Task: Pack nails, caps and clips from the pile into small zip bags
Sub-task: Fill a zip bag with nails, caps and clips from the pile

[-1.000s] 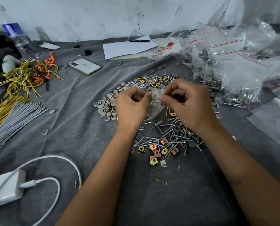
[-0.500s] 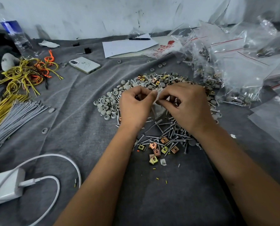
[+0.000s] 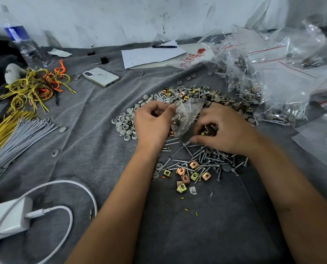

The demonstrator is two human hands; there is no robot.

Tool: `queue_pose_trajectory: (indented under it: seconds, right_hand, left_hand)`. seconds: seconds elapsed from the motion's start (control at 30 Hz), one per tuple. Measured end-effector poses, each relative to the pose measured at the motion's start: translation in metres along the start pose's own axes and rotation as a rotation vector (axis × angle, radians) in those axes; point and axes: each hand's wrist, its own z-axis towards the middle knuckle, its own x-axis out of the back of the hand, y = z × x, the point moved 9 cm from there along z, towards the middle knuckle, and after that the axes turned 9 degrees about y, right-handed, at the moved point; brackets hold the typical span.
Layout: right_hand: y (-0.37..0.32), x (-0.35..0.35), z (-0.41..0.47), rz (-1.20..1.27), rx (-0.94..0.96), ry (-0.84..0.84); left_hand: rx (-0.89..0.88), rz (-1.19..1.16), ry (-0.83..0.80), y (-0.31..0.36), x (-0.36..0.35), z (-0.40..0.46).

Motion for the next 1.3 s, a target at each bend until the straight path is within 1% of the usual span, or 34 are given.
queue_pose_trajectory:
  seconds: [0.03,0.1,0.27,0.3,0.37,0.47,0.53,0.6,0.67,0.77,0.9,1.07,1.2,1.3]
  right_hand:
    - [0.004,-0.006,-0.002,-0.018,-0.028,-0.079]
    - [0.006,-0.011,-0.003,-0.011,-0.053,-0.155]
    - [0.004,-0.017,-0.005,-0.057,-0.068,-0.232]
    - [0.003,-0.017,-0.004,-0.044,-0.077,-0.227]
    - [-0.001,-0.008,-0.002,0.073,-0.089,-0.139]
    - [-0.005,0.018,0.001,0.32,-0.106,0.115]
    - [-0.005,0.032,0.0,0.367,-0.08,0.27]
    - [-0.009,0.039,0.0,0.356,-0.034,0.359]
    - [-0.013,0.041,0.0,0.361,0.014,0.387]
    - [-0.018,0.039,0.001,0.324,0.07,0.384]
    - [-0.021,0.04,0.001,0.3,0.09,0.405]
    - [-0.011,0.042,-0.001,0.271,0.023,0.436]
    - [-0.012,0.039,0.001,0.16,0.055,0.418]
    - [-0.012,0.037,0.0,0.147,0.052,0.413]
  left_hand:
    - [-0.003,0.004,0.001,0.0,0.0,0.0]
    - [-0.004,0.006,-0.001,-0.001,0.0,0.001]
    - [0.001,0.009,-0.002,-0.002,0.0,0.001]
    - [0.002,0.009,-0.001,-0.002,0.0,0.001]
    - [0.006,0.006,-0.003,-0.002,0.0,0.001]
    - [-0.001,0.014,-0.012,0.001,0.0,-0.001]
    - [-0.02,0.039,-0.026,0.004,-0.003,-0.003]
    - [-0.042,0.056,-0.048,0.007,-0.007,-0.005]
    - [-0.072,0.065,-0.067,0.009,-0.009,-0.008]
    - [-0.119,0.085,-0.098,0.014,-0.013,-0.013]
    - [-0.14,0.092,-0.134,0.015,-0.019,-0.016]
    - [-0.119,0.105,-0.067,0.013,-0.012,-0.012]
    - [-0.096,0.09,-0.056,0.012,-0.01,-0.01]
    - [-0.107,0.087,-0.024,0.011,-0.005,-0.007]
